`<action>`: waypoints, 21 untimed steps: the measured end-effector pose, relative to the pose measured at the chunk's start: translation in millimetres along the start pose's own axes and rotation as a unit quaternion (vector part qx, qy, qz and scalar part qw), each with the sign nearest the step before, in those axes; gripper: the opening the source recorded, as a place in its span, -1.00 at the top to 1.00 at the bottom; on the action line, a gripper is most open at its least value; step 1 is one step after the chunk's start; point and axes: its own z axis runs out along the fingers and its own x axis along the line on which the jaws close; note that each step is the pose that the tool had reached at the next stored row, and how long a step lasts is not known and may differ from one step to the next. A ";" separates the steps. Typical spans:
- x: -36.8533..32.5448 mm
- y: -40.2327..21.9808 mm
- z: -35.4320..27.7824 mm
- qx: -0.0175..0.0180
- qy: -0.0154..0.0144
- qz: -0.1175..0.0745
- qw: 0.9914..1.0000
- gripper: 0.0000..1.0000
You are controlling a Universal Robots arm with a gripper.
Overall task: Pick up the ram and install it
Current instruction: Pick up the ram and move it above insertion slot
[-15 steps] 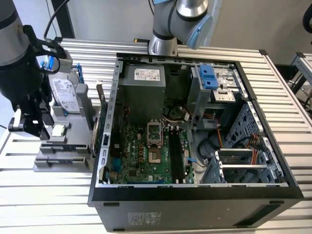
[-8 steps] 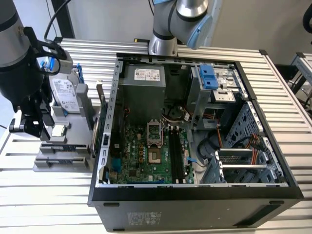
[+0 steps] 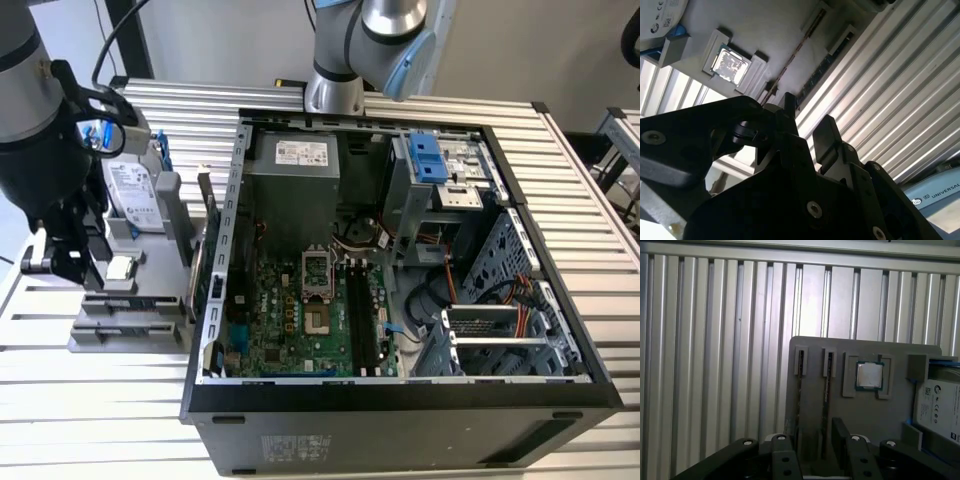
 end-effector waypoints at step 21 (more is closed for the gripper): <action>0.1 -0.1 5.1 0.000 0.000 0.000 1.000 -1.00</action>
